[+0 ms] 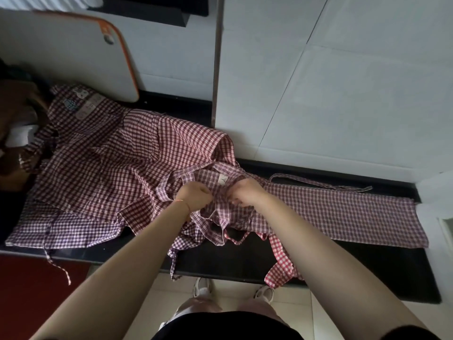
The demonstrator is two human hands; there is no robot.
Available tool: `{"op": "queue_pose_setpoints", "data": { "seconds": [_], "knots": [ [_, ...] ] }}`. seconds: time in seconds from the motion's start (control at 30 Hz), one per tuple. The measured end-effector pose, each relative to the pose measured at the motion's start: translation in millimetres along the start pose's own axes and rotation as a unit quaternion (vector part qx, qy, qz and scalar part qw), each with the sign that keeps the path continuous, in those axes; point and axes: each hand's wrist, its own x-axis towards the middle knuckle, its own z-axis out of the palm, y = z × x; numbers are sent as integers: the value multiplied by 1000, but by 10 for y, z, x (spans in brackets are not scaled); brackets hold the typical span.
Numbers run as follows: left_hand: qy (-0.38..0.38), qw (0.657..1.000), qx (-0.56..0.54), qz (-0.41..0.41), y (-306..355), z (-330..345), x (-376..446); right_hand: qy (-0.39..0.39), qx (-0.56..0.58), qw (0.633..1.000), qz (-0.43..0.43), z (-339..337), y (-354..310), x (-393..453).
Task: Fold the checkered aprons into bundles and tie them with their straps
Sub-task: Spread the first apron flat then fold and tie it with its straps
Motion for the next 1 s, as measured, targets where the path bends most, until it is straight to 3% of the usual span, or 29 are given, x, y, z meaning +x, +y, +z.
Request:
{"op": "queue_pose_setpoints", "data": {
  "seconds": [0.1, 0.17, 0.27, 0.37, 0.43, 0.5, 0.77, 0.9, 1.0],
  "knots": [
    [-23, 984, -174, -18, 72, -179, 12, 138, -115, 980, -84, -37, 119, 50],
    [-3, 986, -164, -13, 110, -176, 8, 195, -174, 955, -139, -12, 190, 107],
    [-42, 997, -69, -4, 190, 46, -65, 265, -218, 923, -176, 42, 254, 193],
    [15, 983, 176, 37, 299, 397, -132, 309, -192, 911, -192, -23, 226, 199],
    [58, 948, 307, 60, 352, 580, -162, 302, -209, 908, -202, -86, 220, 228],
    [76, 929, 358, 54, 350, 705, -113, 282, -210, 912, -211, -148, 228, 281],
    [52, 914, 401, 42, 315, 275, 45, 196, -161, 954, -160, -374, 285, 333],
    [80, 978, 191, 30, 341, -296, 210, 145, -179, 955, -184, -370, 231, 412],
    [160, 985, 67, 17, 333, -629, 301, 111, -170, 963, -179, -292, 126, 431]
  ]
}}
